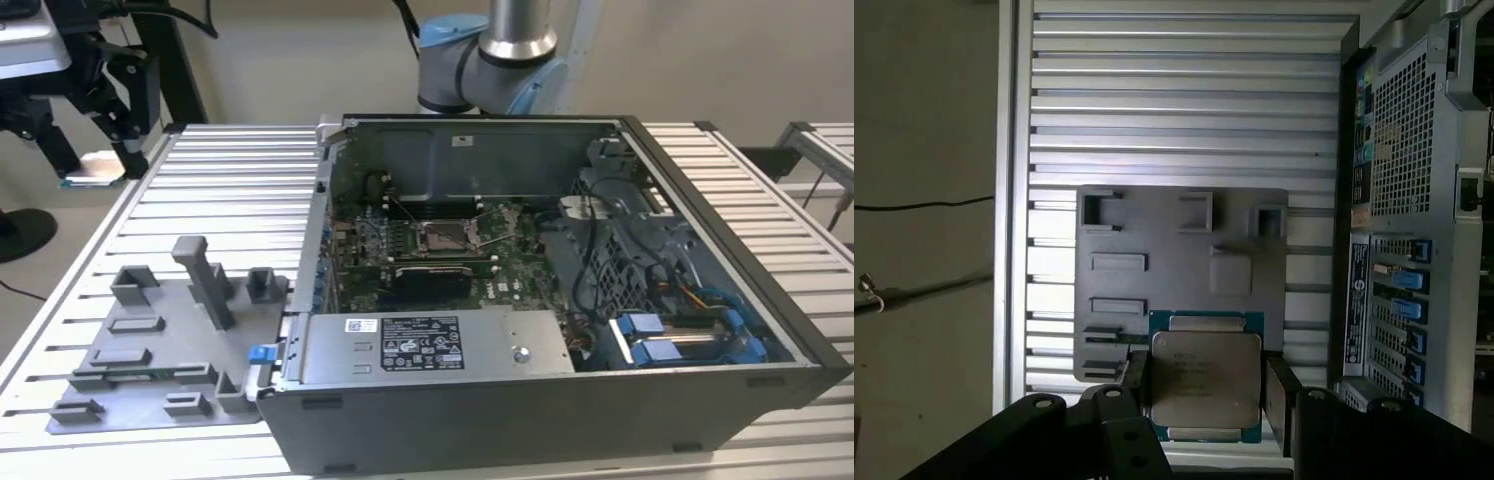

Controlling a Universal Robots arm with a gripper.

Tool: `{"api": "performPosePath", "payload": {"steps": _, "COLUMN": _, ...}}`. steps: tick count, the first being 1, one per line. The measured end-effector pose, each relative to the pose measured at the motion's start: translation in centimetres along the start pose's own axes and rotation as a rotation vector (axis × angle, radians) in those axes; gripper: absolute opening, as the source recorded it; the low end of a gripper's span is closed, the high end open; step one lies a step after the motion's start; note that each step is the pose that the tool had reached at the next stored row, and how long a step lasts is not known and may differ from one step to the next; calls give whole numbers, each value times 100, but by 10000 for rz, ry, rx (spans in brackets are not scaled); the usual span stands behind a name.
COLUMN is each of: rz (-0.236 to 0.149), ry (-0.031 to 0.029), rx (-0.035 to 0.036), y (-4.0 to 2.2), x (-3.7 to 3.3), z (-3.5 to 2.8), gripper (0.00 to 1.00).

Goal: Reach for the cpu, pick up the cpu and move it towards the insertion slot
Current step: 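Pick up the cpu and move it towards the insertion slot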

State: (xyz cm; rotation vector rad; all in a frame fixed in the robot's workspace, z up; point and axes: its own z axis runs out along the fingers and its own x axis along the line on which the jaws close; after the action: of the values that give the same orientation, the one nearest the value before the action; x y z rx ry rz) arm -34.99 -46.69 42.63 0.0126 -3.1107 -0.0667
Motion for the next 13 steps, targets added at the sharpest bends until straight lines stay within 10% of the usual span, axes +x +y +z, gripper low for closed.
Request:
{"api": "performPosePath", "payload": {"steps": 7, "rz": -1, "ry": 1, "rx": 0, "y": 0, "x": -37, "z": -1, "gripper": 0}}
{"api": "performPosePath", "payload": {"steps": 13, "rz": -2, "ry": 1, "rx": 0, "y": -2, "x": -222, "z": -7, "gripper": 0}}
